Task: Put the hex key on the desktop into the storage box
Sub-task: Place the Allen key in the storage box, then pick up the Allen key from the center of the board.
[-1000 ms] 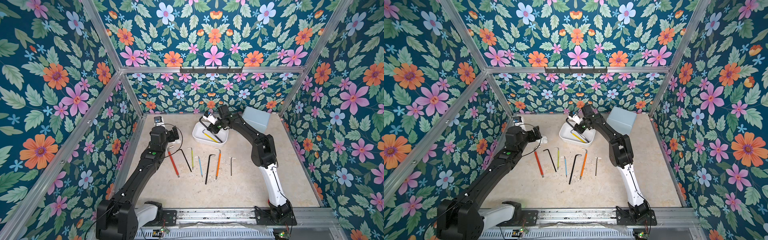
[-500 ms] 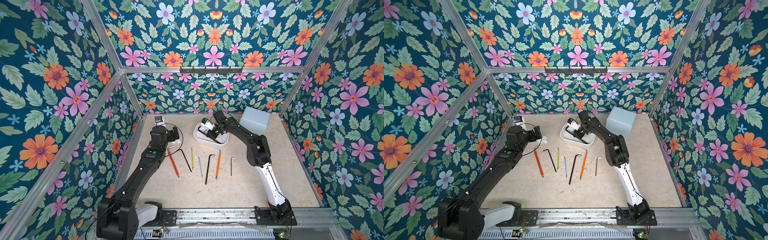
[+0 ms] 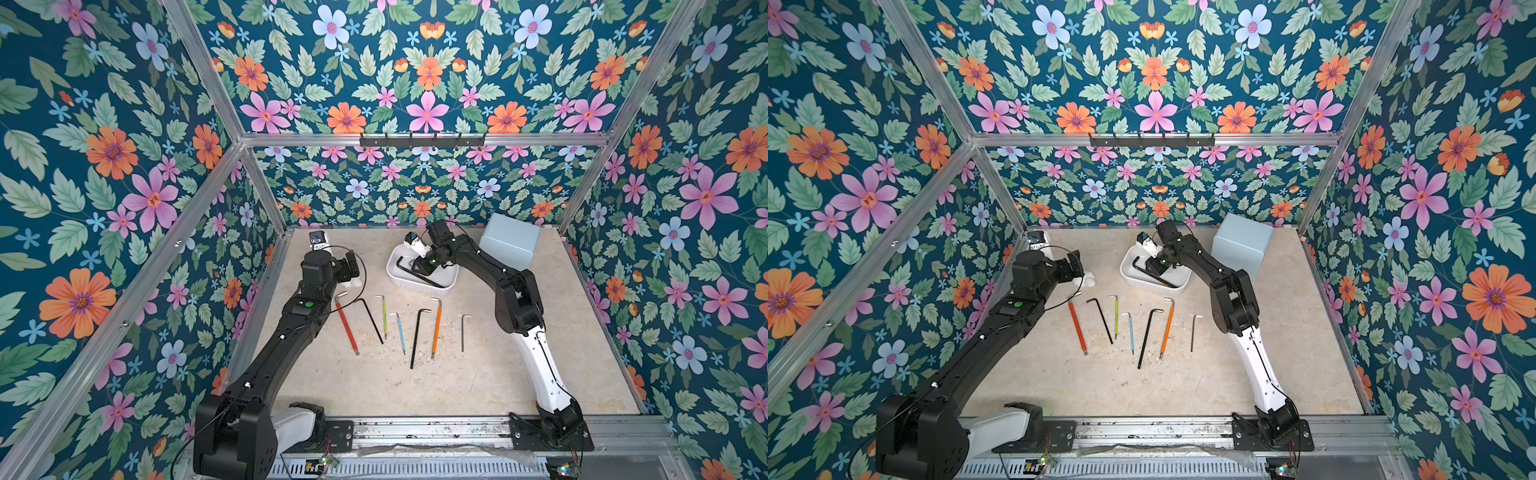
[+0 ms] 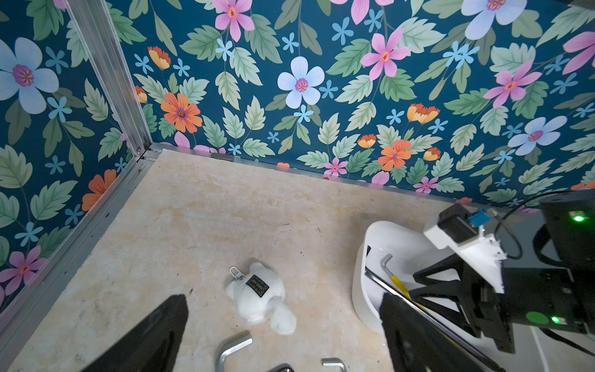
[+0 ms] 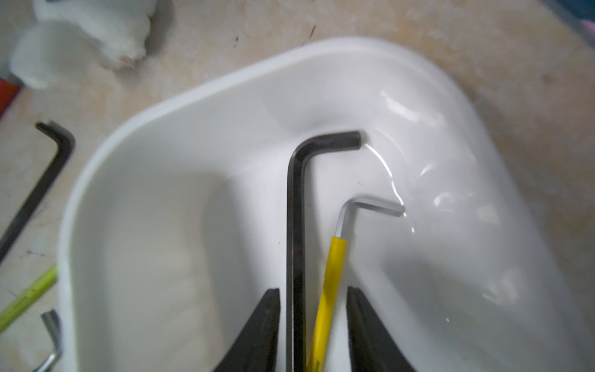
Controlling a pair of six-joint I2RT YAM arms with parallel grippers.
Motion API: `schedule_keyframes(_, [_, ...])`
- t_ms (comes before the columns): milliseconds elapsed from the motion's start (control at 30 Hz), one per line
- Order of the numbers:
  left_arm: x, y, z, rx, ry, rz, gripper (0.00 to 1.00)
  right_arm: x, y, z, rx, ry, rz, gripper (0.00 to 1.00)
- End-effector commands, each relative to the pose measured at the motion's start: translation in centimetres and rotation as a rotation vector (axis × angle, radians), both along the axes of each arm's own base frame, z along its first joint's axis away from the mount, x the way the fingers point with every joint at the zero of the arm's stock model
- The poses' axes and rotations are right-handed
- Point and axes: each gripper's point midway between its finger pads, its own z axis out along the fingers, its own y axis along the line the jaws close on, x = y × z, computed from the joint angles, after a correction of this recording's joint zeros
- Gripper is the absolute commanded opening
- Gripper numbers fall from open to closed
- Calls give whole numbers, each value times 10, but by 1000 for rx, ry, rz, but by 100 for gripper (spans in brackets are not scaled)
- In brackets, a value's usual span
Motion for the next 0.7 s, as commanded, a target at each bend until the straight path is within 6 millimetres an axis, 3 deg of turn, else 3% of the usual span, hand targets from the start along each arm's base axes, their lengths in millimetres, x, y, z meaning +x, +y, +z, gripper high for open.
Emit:
schedule_keyframes(0, [1,-1,8,-14,-27,-7,99,13,8,52,104,-121,-70,48])
schedule_keyframes(167, [0,-1,6,-18,-22,-3,99,4,-3,129,257,-257,-199,53])
schedule_keyframes(233, [-1,-1,5,-20,-20,-5,100,1,-21,152,293,-270,-324,52])
schedule_keyframes(300, [-1,-1,5,-20,-21,-3,99,-7,-39,160,273,-257,-399,53])
schedule_keyframes(467, [-3,-1,4,-13,-18,-8,99,-40,-96,153,201,-206,-639,55])
schedule_keyframes(600, [-4,-3,5,-24,-35,-17,99,-78,-146,133,160,-128,-869,56])
schedule_keyframes(667, [-4,-4,5,-33,-37,-21,100,-98,-159,115,146,-61,-922,57])
